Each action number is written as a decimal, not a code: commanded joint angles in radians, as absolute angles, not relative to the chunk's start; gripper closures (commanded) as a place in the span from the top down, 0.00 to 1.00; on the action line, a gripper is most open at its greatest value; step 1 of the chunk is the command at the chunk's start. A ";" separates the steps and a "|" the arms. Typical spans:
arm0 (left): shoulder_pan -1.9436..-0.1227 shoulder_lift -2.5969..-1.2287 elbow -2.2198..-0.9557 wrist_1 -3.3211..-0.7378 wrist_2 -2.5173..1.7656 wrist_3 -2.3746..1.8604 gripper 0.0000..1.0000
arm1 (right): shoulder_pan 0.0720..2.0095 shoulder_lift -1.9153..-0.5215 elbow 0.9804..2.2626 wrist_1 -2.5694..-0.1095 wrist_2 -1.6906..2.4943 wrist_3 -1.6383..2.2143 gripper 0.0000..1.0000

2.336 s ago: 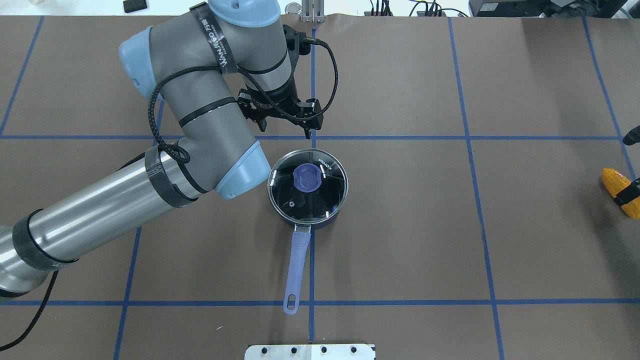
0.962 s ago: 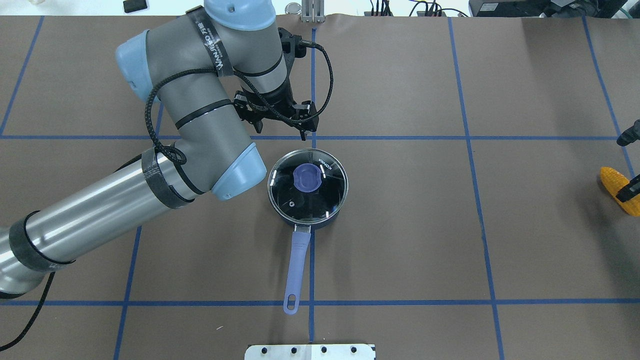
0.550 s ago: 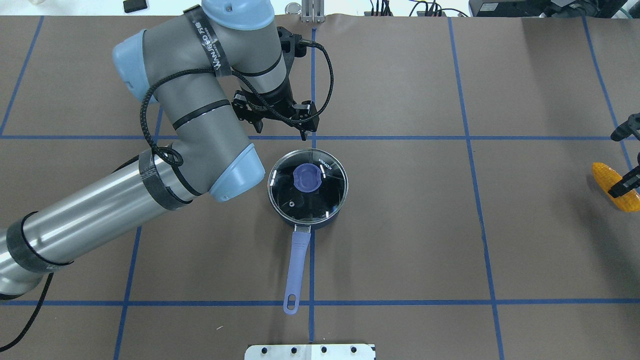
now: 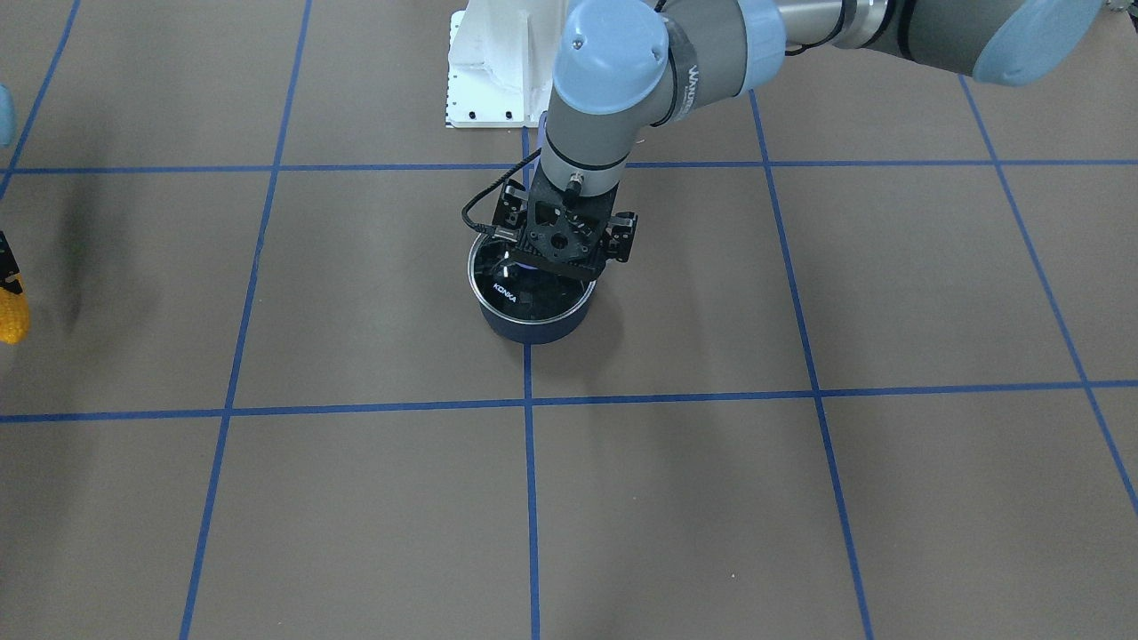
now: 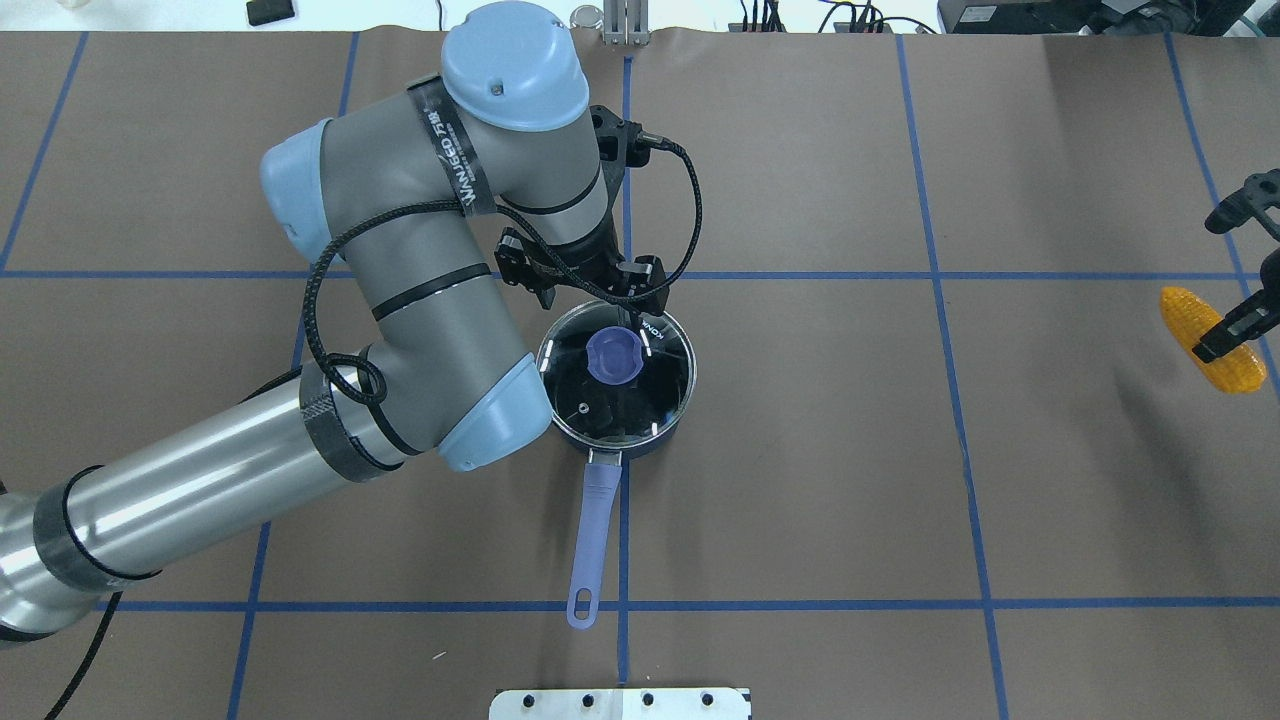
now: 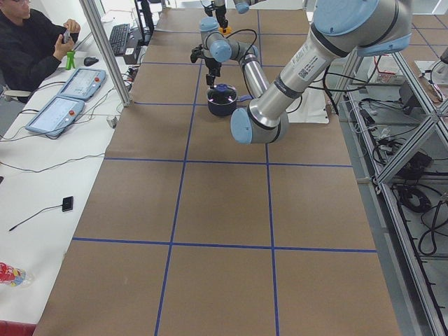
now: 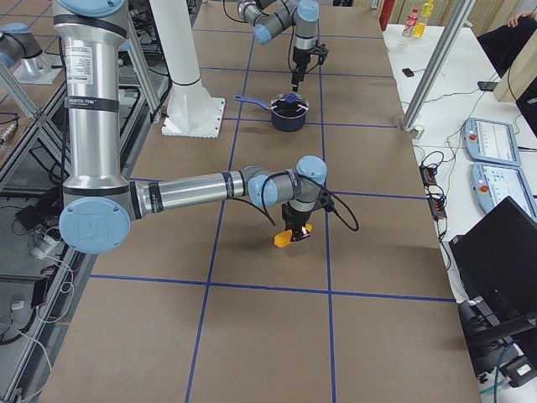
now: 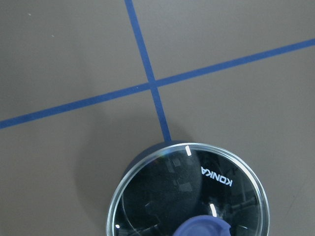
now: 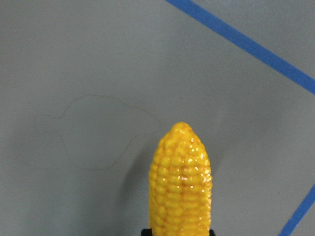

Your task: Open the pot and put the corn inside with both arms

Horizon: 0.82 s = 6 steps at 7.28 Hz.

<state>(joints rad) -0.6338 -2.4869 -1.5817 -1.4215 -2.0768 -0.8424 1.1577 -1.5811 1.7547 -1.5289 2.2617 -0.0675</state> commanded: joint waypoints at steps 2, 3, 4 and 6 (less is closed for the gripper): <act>-0.580 -2.487 -1.565 -1.424 -2.022 -0.844 0.99 | 1.158 -1.548 1.784 -1.549 2.325 -0.051 0.38; -0.565 -2.487 -1.562 -1.431 -2.022 -0.879 0.98 | 1.158 -1.540 1.798 -1.549 2.326 -0.014 0.38; -0.560 -2.491 -1.551 -1.434 -2.022 -0.880 0.97 | 1.158 -1.525 1.805 -1.549 2.329 0.024 0.38; -0.560 -2.499 -1.519 -1.454 -2.022 -0.885 0.87 | 1.157 -1.509 1.805 -1.549 2.344 0.038 0.38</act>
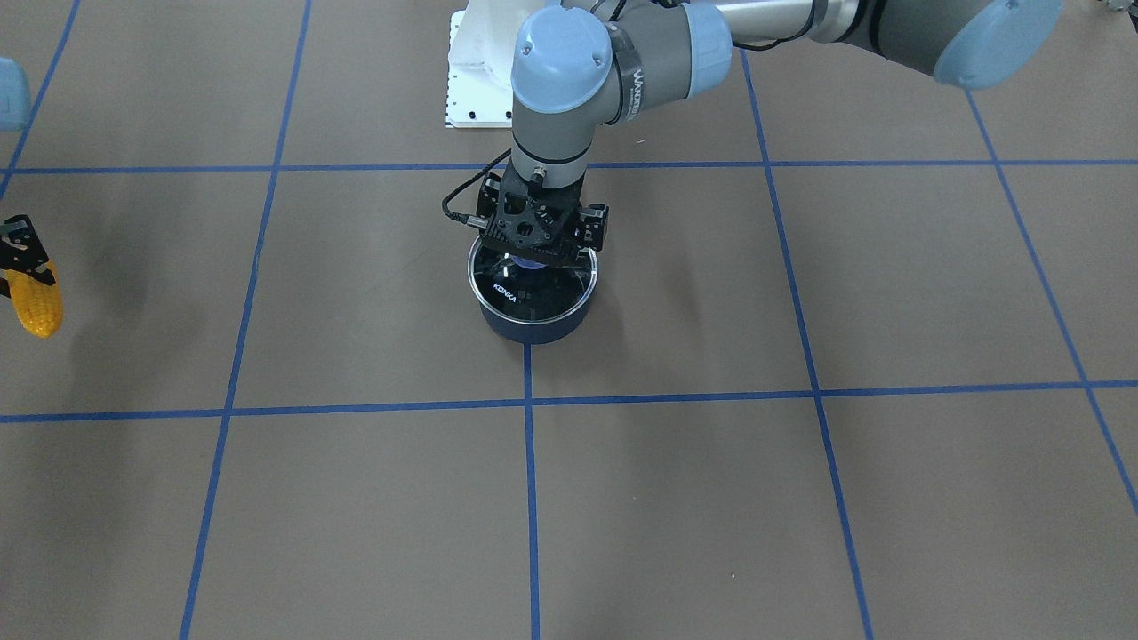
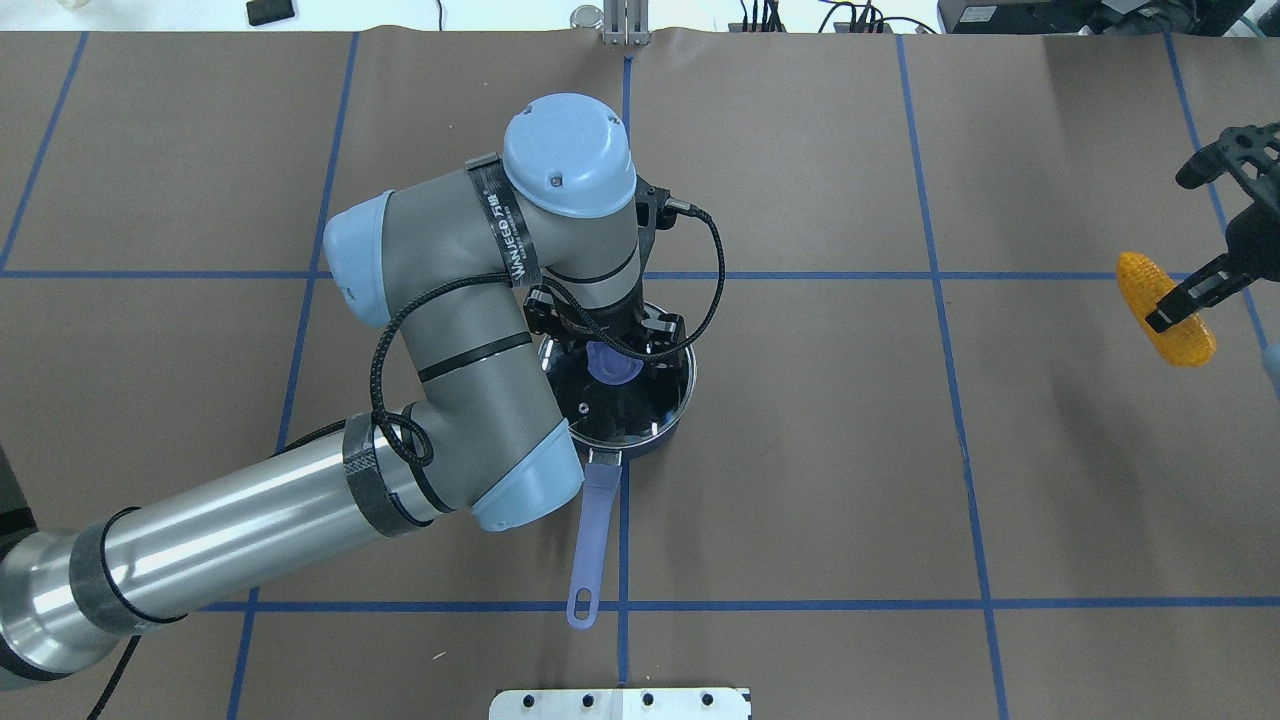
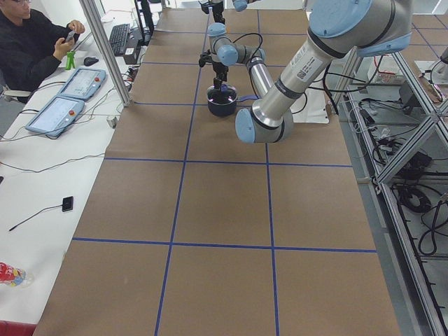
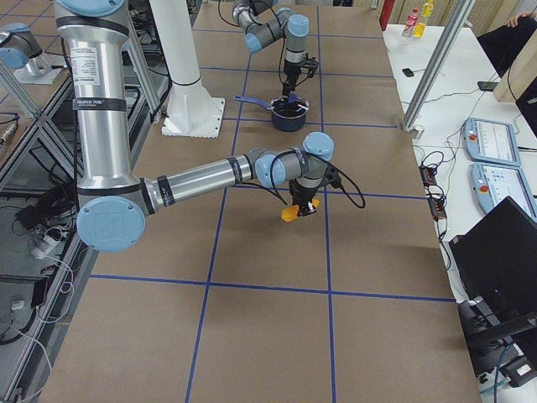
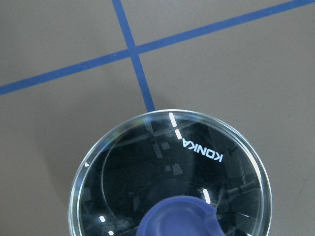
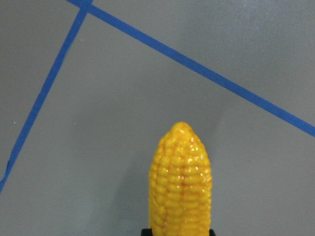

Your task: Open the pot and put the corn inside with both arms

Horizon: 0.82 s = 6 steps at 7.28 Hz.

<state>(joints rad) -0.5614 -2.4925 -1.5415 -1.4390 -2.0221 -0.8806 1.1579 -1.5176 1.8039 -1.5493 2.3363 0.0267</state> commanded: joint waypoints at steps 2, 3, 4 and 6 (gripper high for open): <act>-0.560 -2.500 -1.508 -1.468 -2.022 -0.891 0.77 | 1.135 -1.497 1.833 -1.549 2.344 0.096 0.38; -0.560 -2.500 -1.509 -1.468 -2.022 -0.891 0.73 | 1.112 -1.480 1.847 -1.549 2.344 0.151 0.38; -0.560 -2.500 -1.511 -1.467 -2.023 -0.893 0.66 | 1.092 -1.470 1.858 -1.549 2.344 0.188 0.38; -0.561 -2.499 -1.516 -1.465 -2.023 -0.893 0.60 | 1.071 -1.453 1.862 -1.549 2.344 0.206 0.38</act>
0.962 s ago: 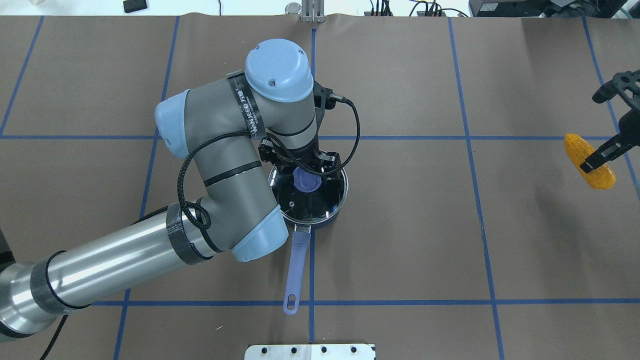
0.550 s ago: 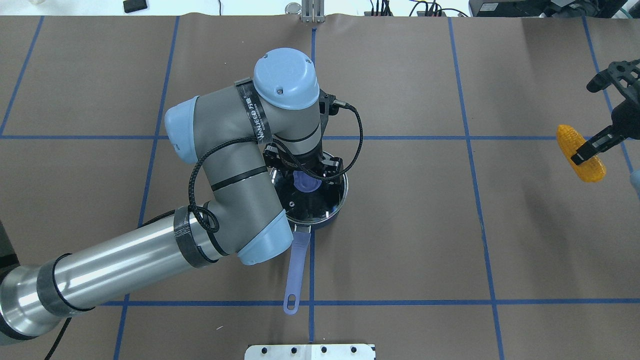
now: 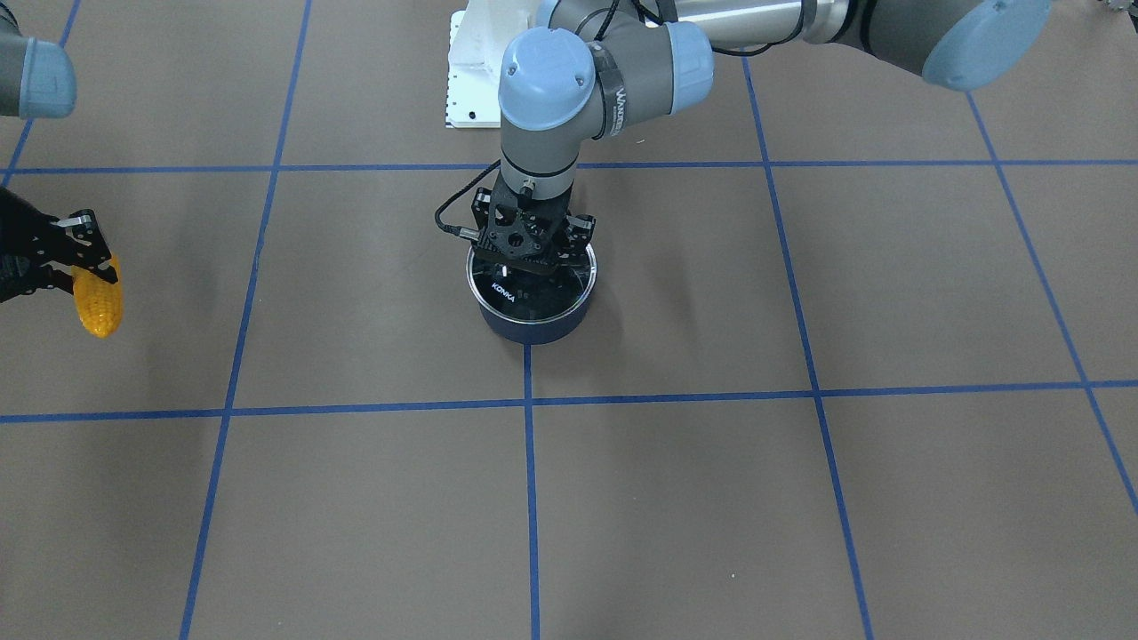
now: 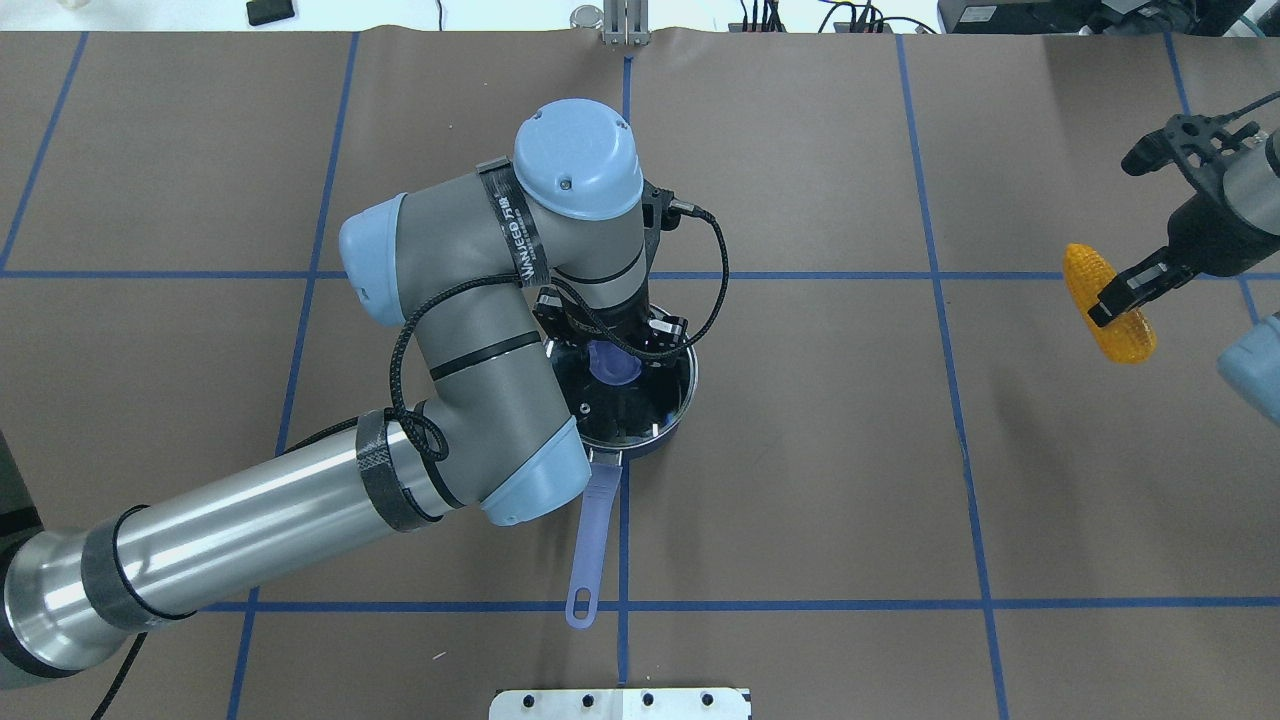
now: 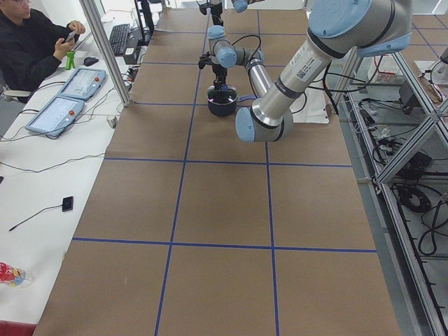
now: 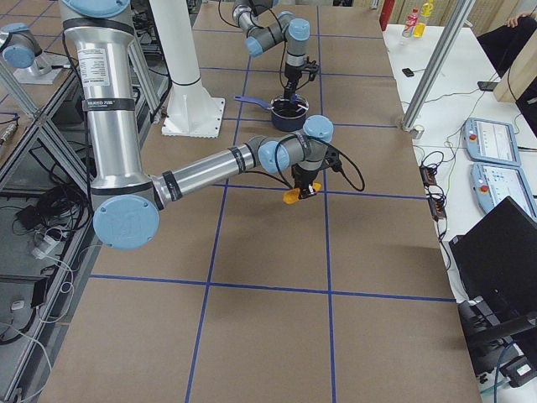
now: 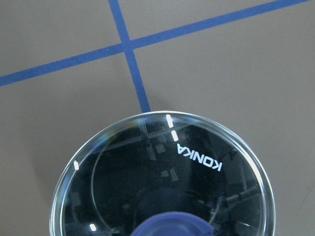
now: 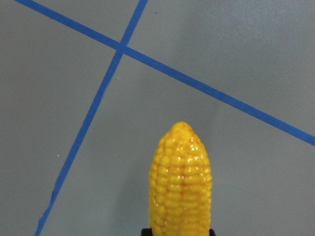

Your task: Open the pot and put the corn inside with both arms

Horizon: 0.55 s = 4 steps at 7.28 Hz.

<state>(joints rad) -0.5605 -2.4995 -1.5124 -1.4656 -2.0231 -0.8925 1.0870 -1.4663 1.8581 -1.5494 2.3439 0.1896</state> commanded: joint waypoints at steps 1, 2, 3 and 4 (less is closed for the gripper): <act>-0.563 -2.497 -1.519 -1.463 -2.023 -0.891 0.59 | 1.054 -1.431 1.867 -1.549 2.344 0.244 0.38; -0.568 -2.496 -1.535 -1.460 -2.026 -0.890 0.59 | 1.030 -1.402 1.868 -1.548 2.344 0.274 0.38; -0.590 -2.494 -1.554 -1.453 -2.032 -0.887 0.59 | 0.996 -1.369 1.870 -1.548 2.342 0.334 0.38; -0.613 -2.490 -1.568 -1.451 -2.036 -0.885 0.59 | 0.955 -1.326 1.873 -1.548 2.338 0.415 0.38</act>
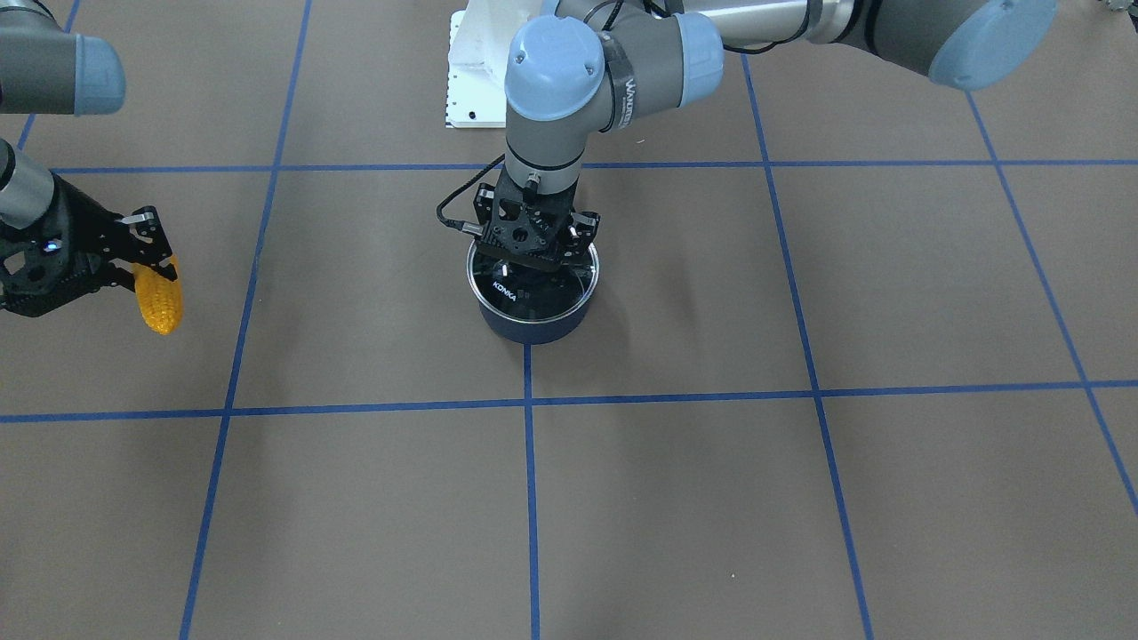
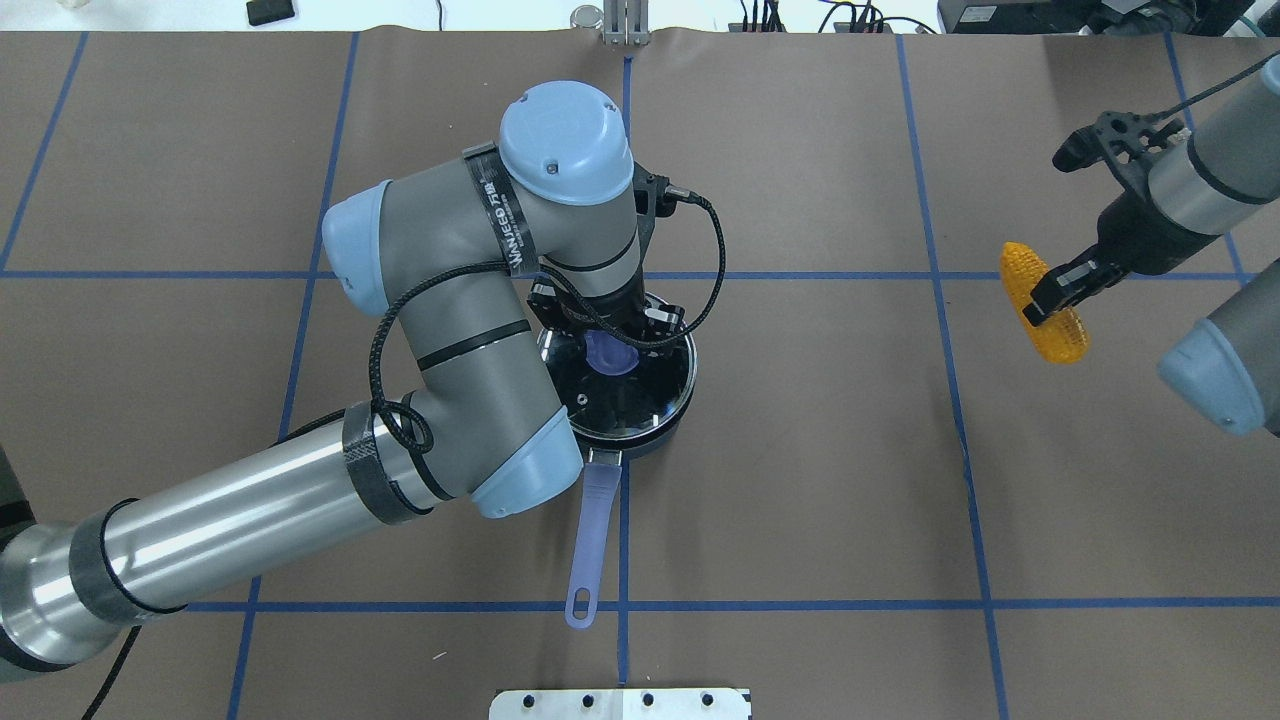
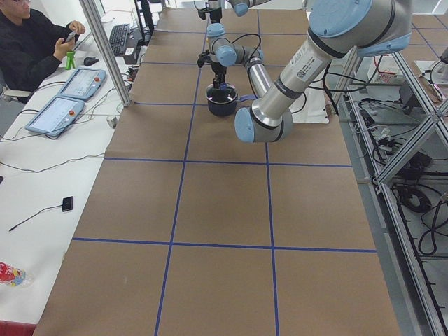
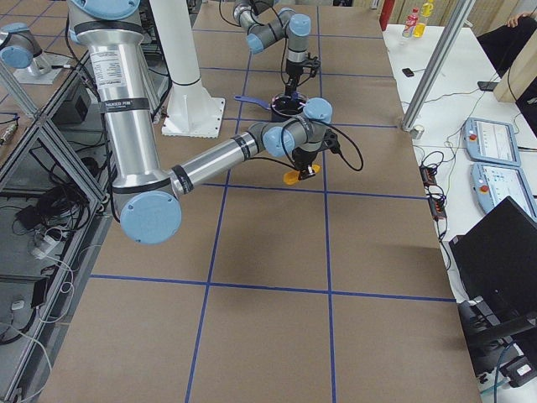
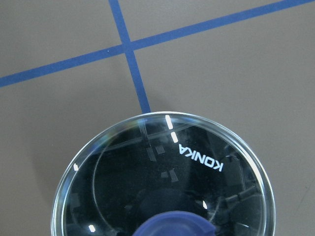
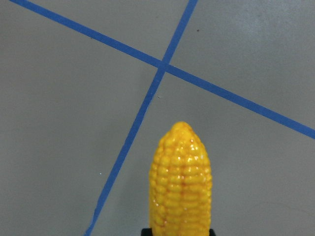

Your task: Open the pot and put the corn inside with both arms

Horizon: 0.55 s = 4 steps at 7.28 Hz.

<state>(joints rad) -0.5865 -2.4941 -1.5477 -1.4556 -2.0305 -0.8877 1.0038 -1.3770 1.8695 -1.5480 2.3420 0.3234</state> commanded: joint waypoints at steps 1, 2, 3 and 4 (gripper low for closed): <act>-0.641 -2.468 -1.584 -1.451 -2.049 -0.874 0.59 | 0.906 -1.274 1.876 -1.548 2.326 0.510 0.38; -0.676 -2.429 -1.618 -1.451 -2.078 -0.865 0.59 | 0.844 -1.217 1.876 -1.548 2.303 0.610 0.39; -0.713 -2.381 -1.653 -1.450 -2.094 -0.803 0.59 | 0.768 -1.157 1.872 -1.548 2.248 0.693 0.39; -0.751 -2.338 -1.670 -1.451 -2.117 -0.748 0.59 | 0.705 -1.102 1.867 -1.548 2.202 0.788 0.39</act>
<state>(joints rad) -0.7049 -2.3917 -1.6412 -1.4506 -2.0903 -0.8108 0.7880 -1.1733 1.8718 -1.5478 2.2580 0.6706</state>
